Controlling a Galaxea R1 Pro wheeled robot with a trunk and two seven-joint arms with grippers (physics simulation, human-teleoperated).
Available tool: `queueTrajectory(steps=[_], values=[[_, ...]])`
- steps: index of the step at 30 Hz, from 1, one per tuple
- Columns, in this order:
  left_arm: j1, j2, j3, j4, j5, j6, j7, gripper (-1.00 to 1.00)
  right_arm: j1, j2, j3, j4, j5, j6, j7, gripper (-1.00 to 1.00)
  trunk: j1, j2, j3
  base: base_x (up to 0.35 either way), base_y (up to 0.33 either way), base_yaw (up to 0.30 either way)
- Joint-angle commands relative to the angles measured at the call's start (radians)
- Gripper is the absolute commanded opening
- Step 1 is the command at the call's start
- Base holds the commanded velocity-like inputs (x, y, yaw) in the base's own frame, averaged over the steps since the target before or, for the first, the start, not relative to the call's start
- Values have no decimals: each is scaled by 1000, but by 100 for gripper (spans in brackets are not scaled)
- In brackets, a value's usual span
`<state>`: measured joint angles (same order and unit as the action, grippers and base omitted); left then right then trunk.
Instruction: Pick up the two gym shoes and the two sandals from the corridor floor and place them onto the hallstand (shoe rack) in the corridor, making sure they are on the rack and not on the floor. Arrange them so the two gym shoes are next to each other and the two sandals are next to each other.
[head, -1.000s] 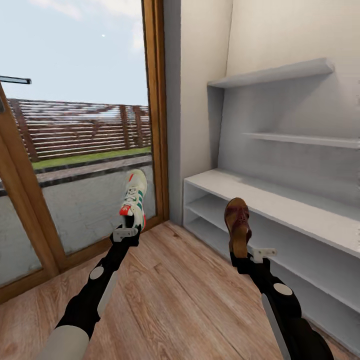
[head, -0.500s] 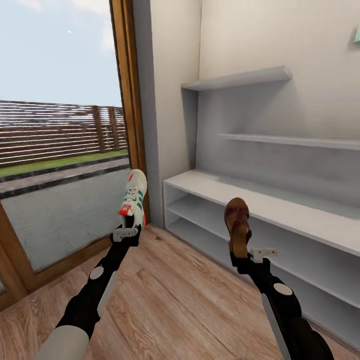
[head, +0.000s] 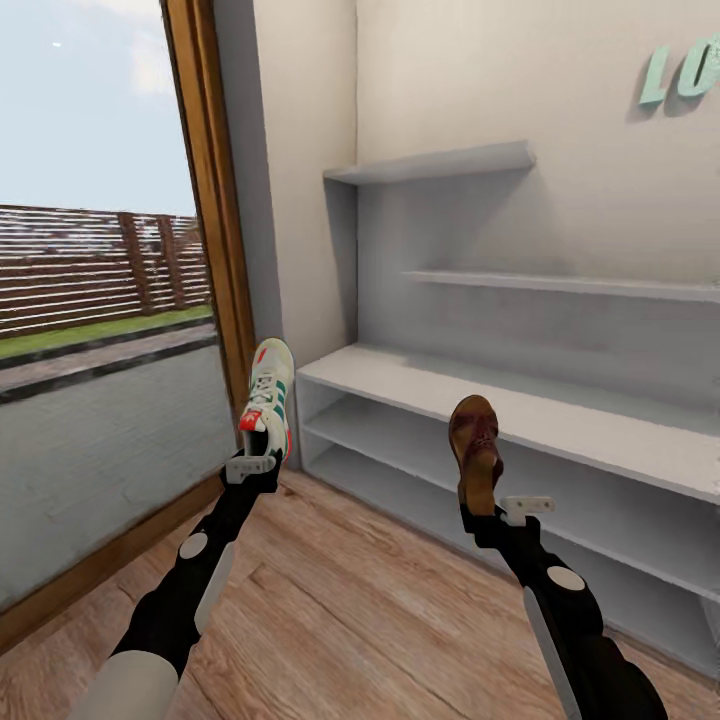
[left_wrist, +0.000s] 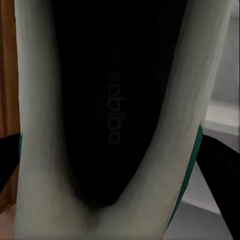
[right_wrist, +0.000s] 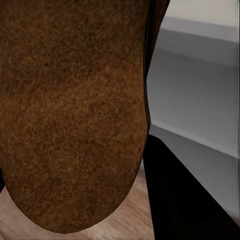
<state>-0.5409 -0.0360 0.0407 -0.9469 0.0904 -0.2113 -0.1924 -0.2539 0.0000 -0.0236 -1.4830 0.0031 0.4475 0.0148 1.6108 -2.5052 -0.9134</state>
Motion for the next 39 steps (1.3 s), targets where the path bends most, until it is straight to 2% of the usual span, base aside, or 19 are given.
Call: queueTrajectory(steps=[1, 29, 39], values=[[0, -1, 3, 0, 9, 0, -9, -100, -1, 0, 0, -1, -3, 7, 0, -100, 0, 0, 0, 106, 300, -300], [0, -1, 4, 0, 9, 0, -9, -100, -1, 0, -1, -2, -3, 7, 0, -100, 0, 0, 11, 111, 301, -300], [-1, 1, 5, -2, 8, 1, -8, -100, -1, 0, -1, -1, -5, 7, 0, -100, 0, 0, 11, 80, 304, -59]])
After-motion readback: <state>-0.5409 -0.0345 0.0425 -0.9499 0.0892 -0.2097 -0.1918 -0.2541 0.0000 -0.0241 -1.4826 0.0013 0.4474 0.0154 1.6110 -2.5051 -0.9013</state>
